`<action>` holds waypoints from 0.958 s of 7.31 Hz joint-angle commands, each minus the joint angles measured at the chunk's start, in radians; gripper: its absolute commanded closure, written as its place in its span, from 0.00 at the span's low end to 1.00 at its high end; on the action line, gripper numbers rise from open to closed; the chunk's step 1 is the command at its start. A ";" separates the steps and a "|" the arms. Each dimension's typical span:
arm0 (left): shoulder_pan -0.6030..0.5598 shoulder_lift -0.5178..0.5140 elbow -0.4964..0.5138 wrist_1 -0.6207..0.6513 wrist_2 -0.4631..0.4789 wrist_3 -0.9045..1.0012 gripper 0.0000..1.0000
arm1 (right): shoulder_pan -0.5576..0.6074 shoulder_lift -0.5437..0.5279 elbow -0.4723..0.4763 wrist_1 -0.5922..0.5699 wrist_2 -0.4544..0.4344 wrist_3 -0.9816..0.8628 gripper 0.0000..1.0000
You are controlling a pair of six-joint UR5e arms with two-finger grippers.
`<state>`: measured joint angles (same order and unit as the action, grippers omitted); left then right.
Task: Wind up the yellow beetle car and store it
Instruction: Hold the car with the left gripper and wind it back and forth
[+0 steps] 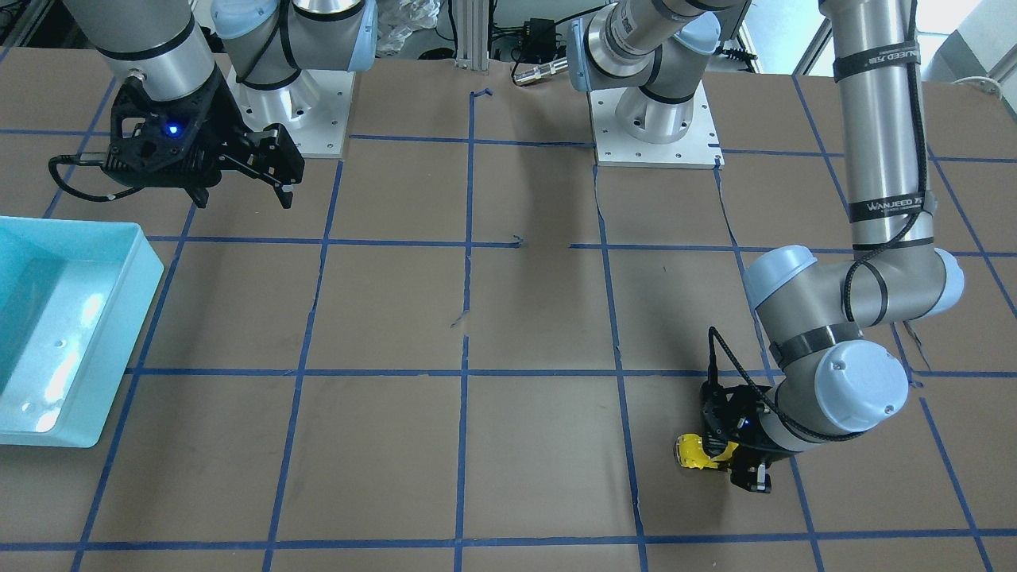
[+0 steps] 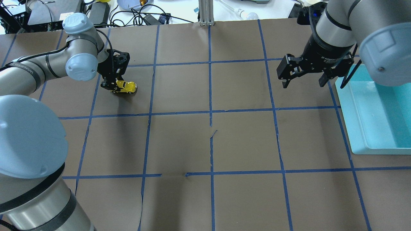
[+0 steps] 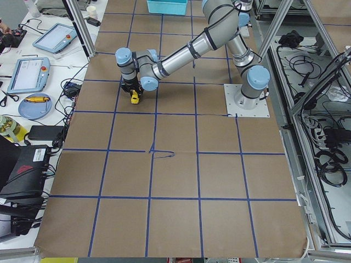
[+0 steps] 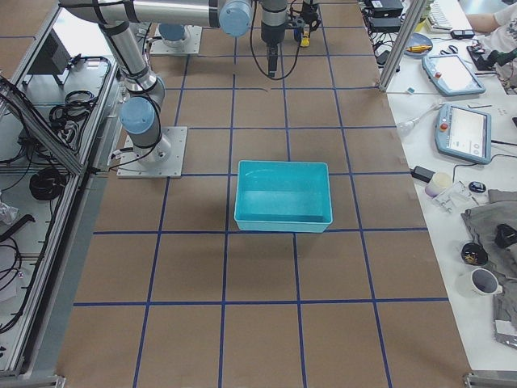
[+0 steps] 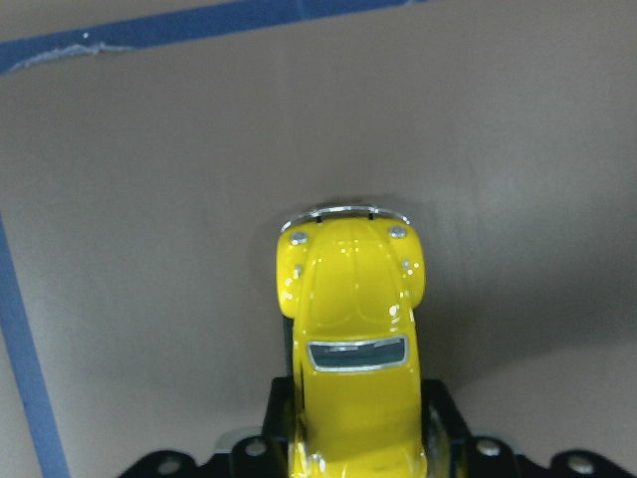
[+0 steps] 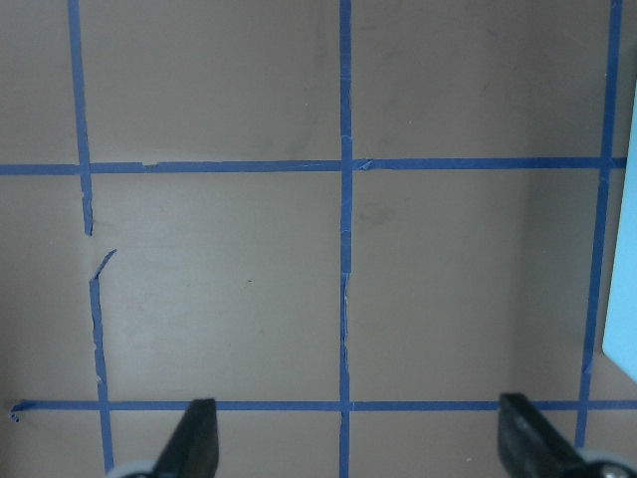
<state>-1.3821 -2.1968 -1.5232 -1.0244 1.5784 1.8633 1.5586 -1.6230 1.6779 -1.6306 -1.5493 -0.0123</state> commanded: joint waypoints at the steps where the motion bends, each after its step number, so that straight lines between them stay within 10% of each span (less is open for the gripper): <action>1: 0.000 0.000 0.005 0.000 -0.001 -0.030 1.00 | 0.000 0.000 -0.001 0.000 0.000 0.000 0.00; 7: 0.026 -0.012 -0.003 0.000 0.000 -0.021 1.00 | 0.000 0.000 0.000 0.005 0.000 0.002 0.00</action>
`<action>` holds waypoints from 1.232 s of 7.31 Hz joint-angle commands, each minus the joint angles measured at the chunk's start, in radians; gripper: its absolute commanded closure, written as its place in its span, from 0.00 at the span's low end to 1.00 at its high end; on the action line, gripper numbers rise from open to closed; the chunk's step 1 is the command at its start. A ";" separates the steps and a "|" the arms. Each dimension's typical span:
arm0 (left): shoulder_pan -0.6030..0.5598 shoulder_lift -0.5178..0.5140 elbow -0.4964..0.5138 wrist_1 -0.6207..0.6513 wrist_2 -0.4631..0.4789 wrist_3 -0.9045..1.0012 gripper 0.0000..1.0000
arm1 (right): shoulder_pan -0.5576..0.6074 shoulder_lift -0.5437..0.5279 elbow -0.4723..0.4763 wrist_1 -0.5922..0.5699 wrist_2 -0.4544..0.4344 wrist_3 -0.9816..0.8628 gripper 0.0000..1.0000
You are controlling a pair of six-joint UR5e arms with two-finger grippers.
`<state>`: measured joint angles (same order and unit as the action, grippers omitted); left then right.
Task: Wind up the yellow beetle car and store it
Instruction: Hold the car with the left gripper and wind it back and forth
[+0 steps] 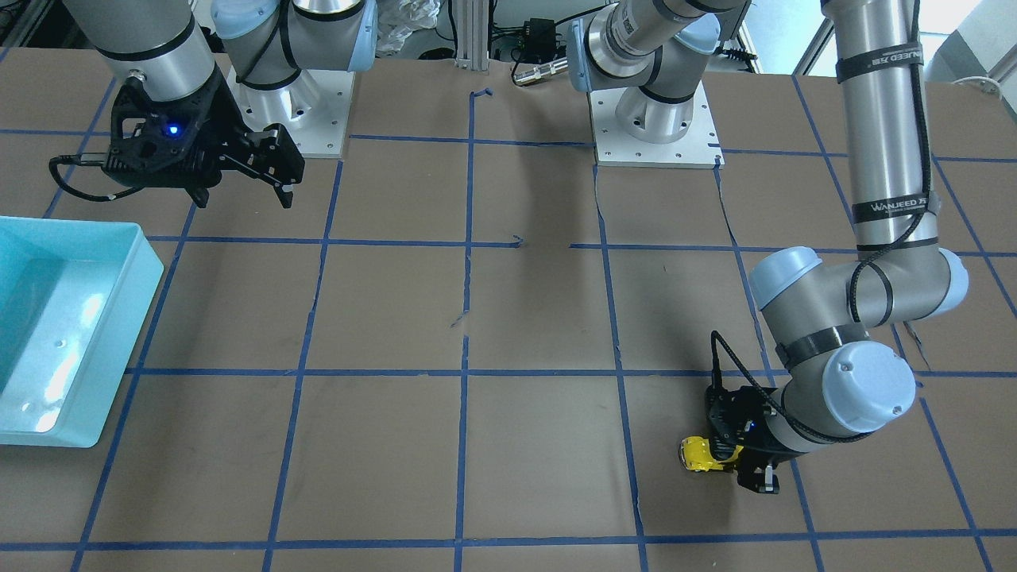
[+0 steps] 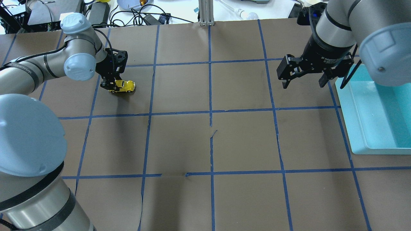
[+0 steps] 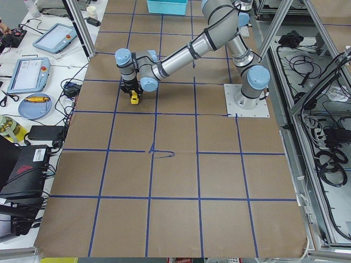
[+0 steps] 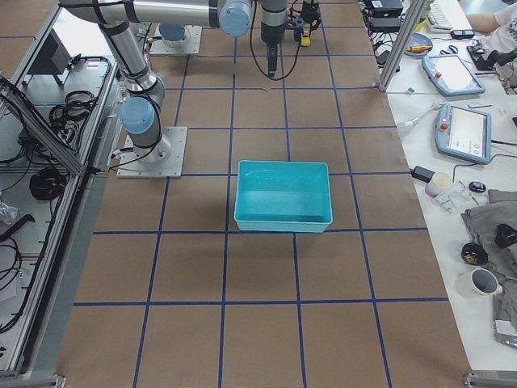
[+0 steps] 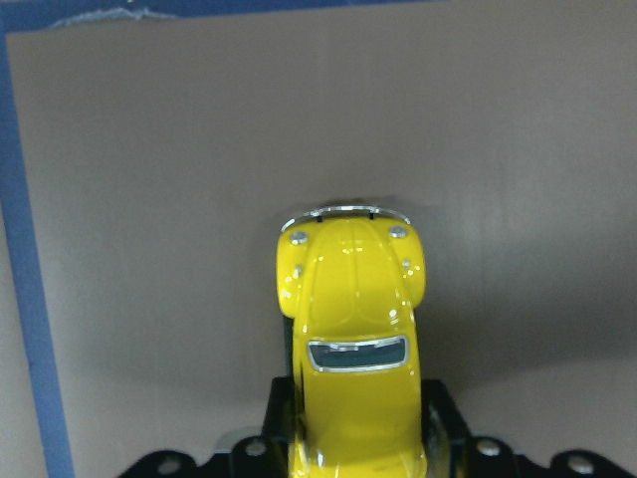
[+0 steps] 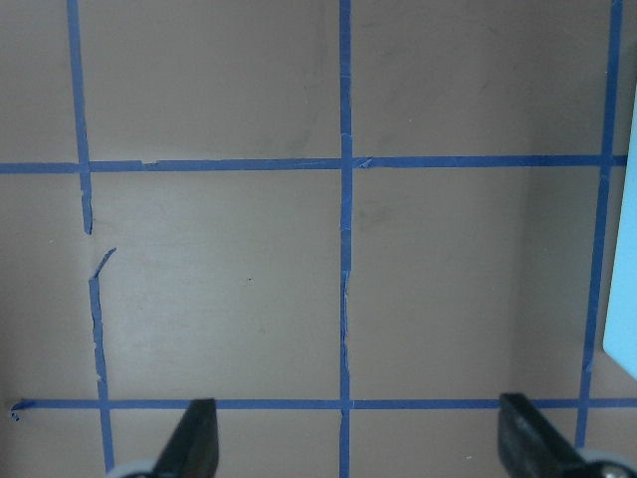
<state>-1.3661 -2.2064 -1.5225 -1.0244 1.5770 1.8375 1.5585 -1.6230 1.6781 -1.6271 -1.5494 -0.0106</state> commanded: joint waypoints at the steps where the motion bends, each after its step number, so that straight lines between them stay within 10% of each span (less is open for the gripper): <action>1: 0.010 -0.004 -0.004 0.000 0.005 0.005 1.00 | 0.000 0.002 0.000 0.004 0.000 -0.002 0.00; 9: 0.067 0.001 -0.007 0.000 0.015 0.028 1.00 | 0.000 0.000 0.000 -0.003 0.002 -0.002 0.00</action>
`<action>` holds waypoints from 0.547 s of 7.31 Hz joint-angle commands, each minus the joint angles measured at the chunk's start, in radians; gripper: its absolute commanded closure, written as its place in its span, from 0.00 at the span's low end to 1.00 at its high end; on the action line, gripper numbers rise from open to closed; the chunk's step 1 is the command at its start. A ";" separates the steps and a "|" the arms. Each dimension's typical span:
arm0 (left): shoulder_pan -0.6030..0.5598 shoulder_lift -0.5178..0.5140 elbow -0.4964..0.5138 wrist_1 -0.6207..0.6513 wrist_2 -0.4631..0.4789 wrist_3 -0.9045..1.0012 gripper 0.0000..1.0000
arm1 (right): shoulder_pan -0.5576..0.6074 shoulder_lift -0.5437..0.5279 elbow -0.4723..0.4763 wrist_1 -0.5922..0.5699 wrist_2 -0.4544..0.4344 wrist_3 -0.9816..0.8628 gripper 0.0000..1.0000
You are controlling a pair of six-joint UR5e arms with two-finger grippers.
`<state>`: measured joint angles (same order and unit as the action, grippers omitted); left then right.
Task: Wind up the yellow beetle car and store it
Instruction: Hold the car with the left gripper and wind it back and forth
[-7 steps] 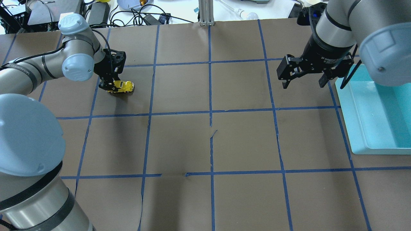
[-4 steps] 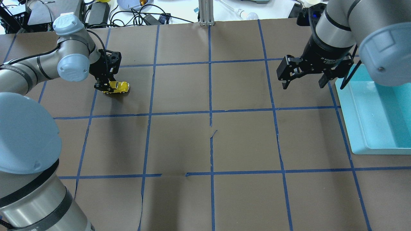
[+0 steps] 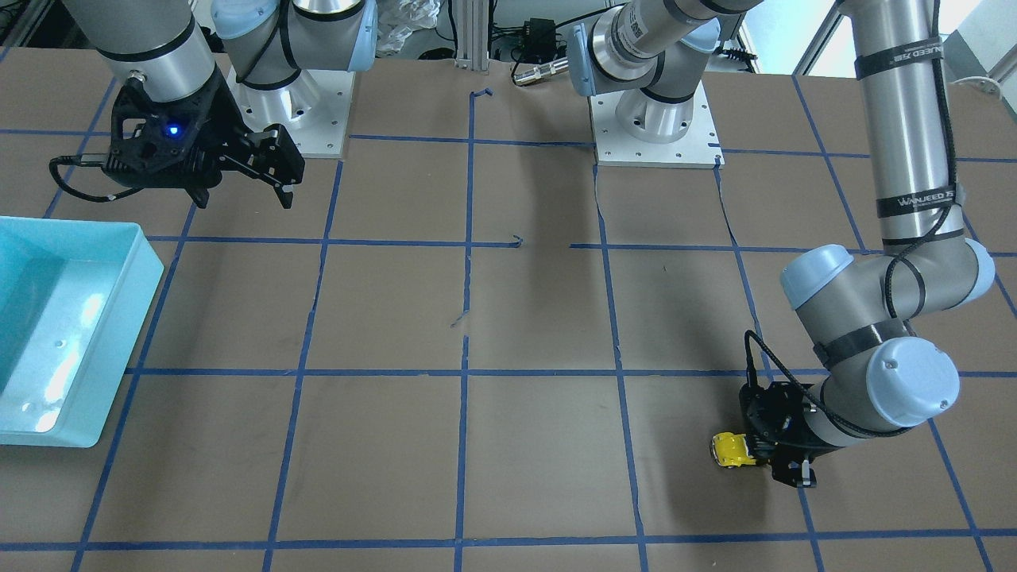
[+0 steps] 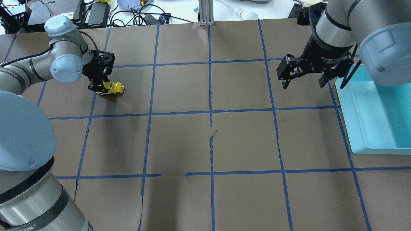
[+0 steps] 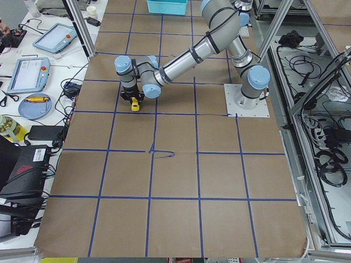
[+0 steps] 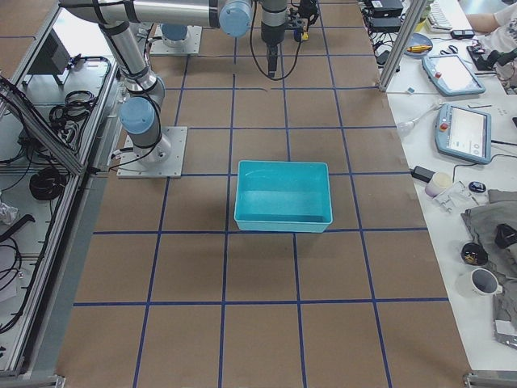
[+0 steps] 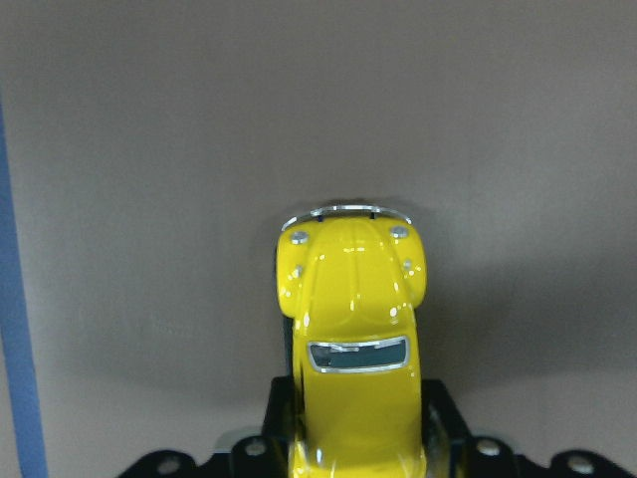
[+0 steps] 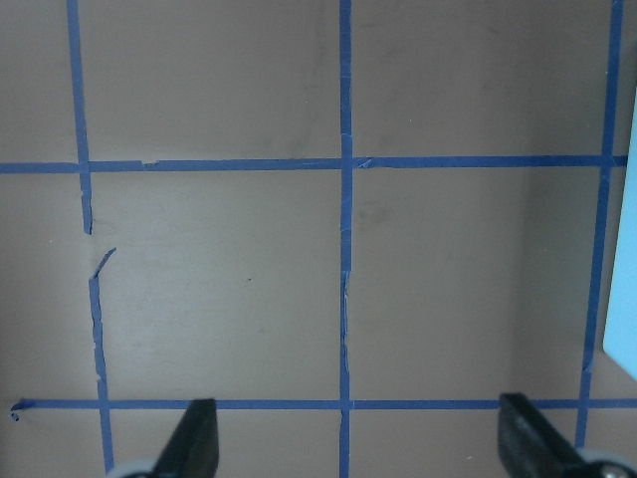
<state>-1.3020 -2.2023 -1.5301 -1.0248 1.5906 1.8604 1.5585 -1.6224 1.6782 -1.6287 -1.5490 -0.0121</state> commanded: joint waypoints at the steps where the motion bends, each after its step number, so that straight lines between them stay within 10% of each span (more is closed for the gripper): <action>1: 0.021 -0.004 0.001 0.002 0.000 0.006 1.00 | 0.000 0.001 0.000 -0.002 0.001 0.000 0.00; 4: 0.039 -0.002 0.002 0.002 0.000 0.029 1.00 | 0.000 -0.001 0.000 -0.003 0.001 0.001 0.00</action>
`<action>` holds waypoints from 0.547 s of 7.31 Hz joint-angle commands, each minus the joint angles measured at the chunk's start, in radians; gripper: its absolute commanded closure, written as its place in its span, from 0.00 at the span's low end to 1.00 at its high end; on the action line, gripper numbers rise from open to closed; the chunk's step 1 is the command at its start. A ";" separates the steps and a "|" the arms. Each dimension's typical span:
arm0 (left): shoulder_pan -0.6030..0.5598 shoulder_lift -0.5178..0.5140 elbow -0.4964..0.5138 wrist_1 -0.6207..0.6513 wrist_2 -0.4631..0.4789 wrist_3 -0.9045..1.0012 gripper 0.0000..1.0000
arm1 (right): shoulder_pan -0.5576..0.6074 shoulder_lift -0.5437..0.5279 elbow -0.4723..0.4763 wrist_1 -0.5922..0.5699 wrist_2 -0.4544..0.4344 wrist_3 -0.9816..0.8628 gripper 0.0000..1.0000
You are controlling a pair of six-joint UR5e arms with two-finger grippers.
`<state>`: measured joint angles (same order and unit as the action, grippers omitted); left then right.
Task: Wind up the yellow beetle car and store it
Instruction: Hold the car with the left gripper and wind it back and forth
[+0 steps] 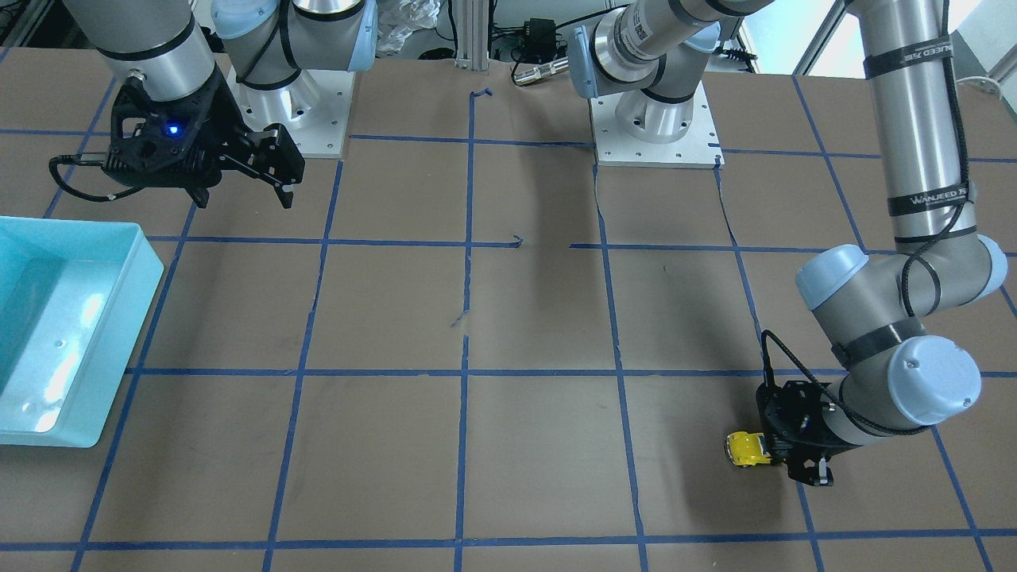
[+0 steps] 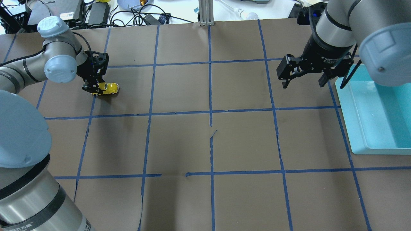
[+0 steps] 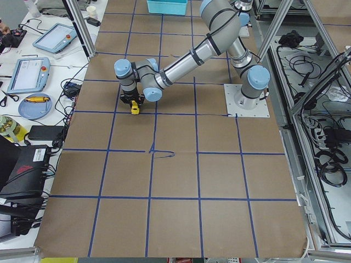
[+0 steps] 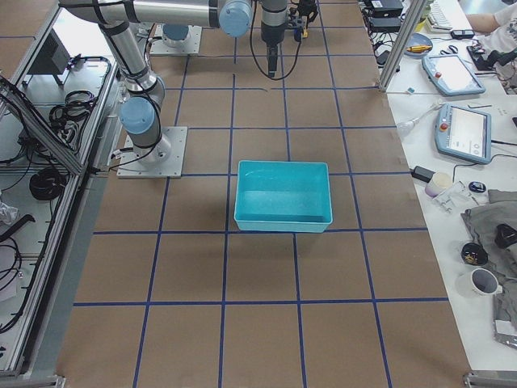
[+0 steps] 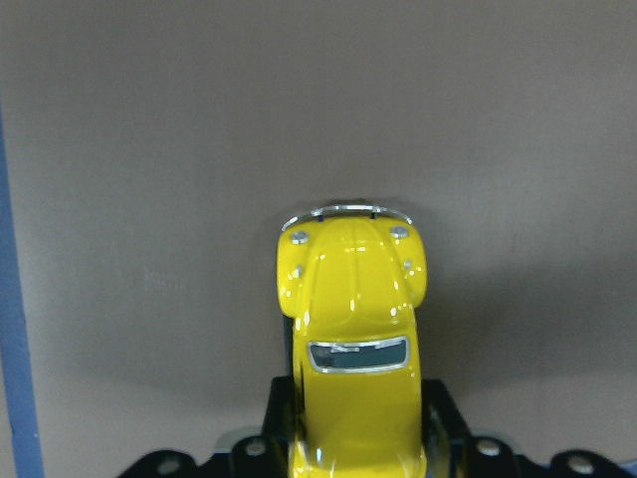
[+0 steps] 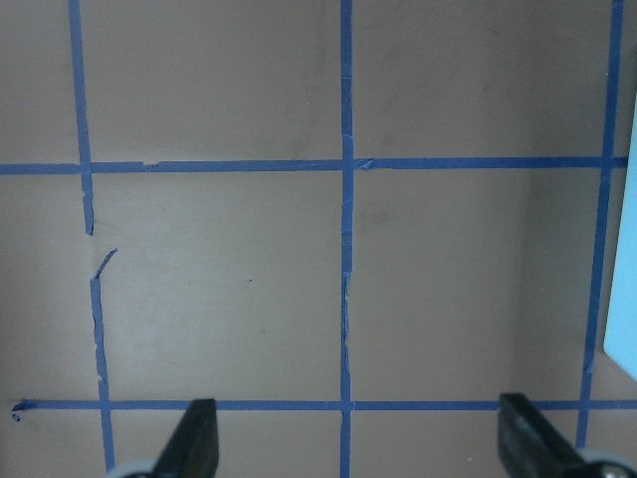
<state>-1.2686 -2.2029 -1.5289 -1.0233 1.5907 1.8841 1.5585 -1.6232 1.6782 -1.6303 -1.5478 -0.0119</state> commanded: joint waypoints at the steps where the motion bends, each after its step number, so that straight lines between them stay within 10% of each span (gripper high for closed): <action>1: 0.011 -0.003 0.001 0.000 0.000 0.016 1.00 | 0.002 -0.001 0.000 0.001 0.002 0.001 0.00; 4: 0.015 -0.004 0.004 0.000 0.028 0.032 1.00 | 0.002 0.000 0.000 0.006 0.000 0.000 0.00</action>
<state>-1.2541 -2.2063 -1.5250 -1.0230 1.6079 1.9081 1.5599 -1.6232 1.6782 -1.6269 -1.5466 -0.0110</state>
